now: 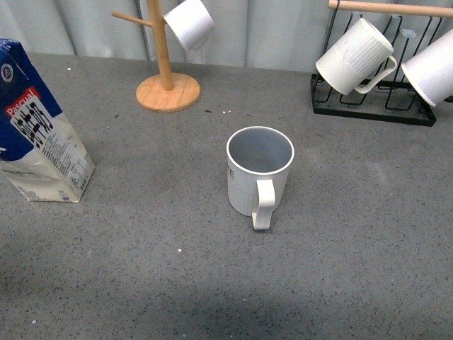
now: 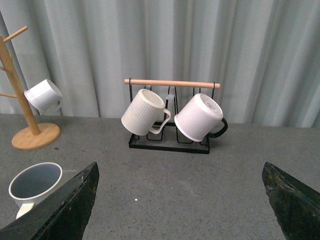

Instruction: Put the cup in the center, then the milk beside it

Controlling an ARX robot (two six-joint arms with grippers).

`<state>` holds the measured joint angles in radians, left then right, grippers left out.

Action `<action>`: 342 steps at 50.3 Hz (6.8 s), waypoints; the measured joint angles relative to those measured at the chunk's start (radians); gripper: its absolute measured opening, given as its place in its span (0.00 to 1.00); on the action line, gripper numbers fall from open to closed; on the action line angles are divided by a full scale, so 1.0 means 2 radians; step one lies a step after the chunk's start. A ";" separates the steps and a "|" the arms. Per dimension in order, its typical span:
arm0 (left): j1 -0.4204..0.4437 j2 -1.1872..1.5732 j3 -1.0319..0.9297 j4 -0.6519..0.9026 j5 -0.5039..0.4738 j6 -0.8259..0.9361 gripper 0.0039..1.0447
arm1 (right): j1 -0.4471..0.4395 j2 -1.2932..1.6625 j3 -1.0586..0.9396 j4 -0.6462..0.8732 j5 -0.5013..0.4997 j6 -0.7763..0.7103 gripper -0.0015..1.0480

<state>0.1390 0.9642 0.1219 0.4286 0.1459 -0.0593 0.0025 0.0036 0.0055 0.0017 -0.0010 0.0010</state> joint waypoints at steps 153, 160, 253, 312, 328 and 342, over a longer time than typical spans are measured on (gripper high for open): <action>-0.243 0.354 0.172 0.190 -0.125 -0.083 0.03 | 0.000 0.000 0.000 0.000 0.000 0.000 0.91; -0.268 0.382 0.199 0.189 -0.134 -0.099 0.03 | 0.000 0.000 0.000 0.000 0.000 0.000 0.91; -0.143 0.121 0.003 0.316 -0.141 0.025 0.04 | 0.000 0.000 0.000 0.000 0.000 0.000 0.91; -0.071 -0.278 -0.051 -0.009 -0.074 0.026 0.04 | 0.000 0.000 0.000 0.000 0.000 0.000 0.91; -0.071 -0.345 -0.051 -0.075 -0.074 0.026 0.04 | 0.000 0.000 0.000 0.000 0.000 0.000 0.91; -0.071 -0.384 -0.051 -0.114 -0.074 0.026 0.04 | 0.000 0.000 0.000 0.000 0.000 0.000 0.91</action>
<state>-0.0025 0.1970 0.0193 0.2005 -0.0021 -0.0067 0.0025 0.0036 0.0055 0.0017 -0.0013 0.0010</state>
